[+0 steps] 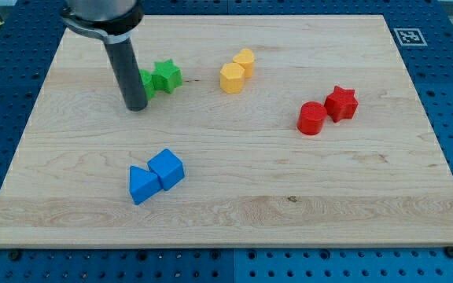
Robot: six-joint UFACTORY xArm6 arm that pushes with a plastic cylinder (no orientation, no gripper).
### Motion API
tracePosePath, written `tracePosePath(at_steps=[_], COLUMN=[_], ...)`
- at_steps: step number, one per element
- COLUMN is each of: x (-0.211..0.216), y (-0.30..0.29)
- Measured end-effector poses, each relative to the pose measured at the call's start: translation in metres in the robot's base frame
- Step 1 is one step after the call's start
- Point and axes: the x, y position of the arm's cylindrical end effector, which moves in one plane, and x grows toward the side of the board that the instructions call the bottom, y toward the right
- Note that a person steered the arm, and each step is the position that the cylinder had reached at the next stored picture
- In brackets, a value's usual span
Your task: Nudge the green star right a bit
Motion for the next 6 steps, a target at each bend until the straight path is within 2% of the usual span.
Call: tracePosePath(at_steps=[3, 6], x=[-0.021, -0.019], y=[-0.006, 0.049])
